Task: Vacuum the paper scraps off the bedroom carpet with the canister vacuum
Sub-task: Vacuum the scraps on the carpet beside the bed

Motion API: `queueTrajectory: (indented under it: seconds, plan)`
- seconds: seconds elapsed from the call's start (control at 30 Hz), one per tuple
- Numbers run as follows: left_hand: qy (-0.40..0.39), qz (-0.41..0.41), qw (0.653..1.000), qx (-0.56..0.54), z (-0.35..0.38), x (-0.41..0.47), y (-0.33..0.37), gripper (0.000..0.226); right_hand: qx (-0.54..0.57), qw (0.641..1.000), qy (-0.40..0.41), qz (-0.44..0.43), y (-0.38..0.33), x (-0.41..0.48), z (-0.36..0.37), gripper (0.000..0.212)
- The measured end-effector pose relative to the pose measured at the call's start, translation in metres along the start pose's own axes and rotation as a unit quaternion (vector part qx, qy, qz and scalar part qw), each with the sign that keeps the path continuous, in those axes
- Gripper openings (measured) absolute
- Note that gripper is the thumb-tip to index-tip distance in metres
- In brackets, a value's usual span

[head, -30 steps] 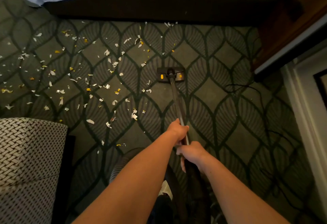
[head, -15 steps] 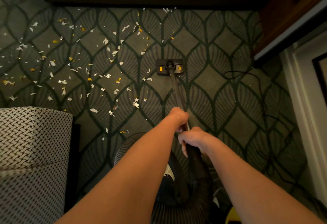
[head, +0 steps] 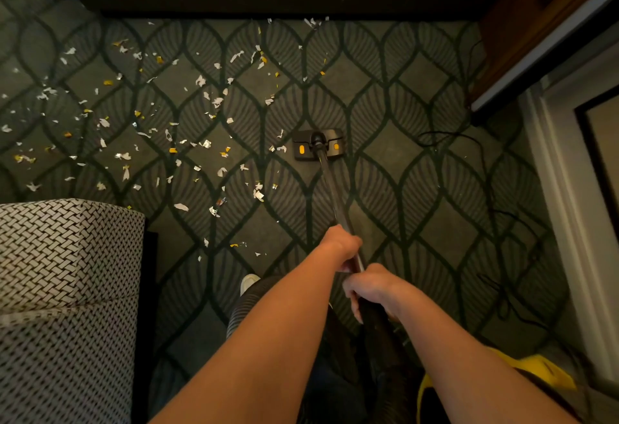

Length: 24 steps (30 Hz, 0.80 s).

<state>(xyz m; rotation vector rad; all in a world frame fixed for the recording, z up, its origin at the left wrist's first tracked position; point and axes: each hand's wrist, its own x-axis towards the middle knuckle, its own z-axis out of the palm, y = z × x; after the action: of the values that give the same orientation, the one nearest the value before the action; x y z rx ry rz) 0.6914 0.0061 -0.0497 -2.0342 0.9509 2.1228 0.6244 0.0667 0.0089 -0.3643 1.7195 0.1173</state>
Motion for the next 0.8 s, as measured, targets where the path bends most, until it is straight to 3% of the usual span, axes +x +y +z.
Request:
queueTrajectory:
  seconds: [0.4, 0.67, 0.8]
  plan:
    - [-0.005, 0.004, 1.000, -0.007, 0.006, -0.026, -0.011, 0.030, -0.005, 1.000, 0.007, -0.006, 0.013, -0.029, -0.001, 0.010]
    - [0.035, 0.027, 0.999, -0.003, -0.002, -0.040, 0.011, 0.032, 0.031, 0.996, 0.033, -0.072, 0.014, -0.037, -0.002, 0.030]
    - [0.061, 0.048, 0.997, -0.018, -0.017, -0.041, 0.033, 0.035, 0.035, 0.994, 0.035, -0.098, -0.010, -0.046, -0.007, 0.010]
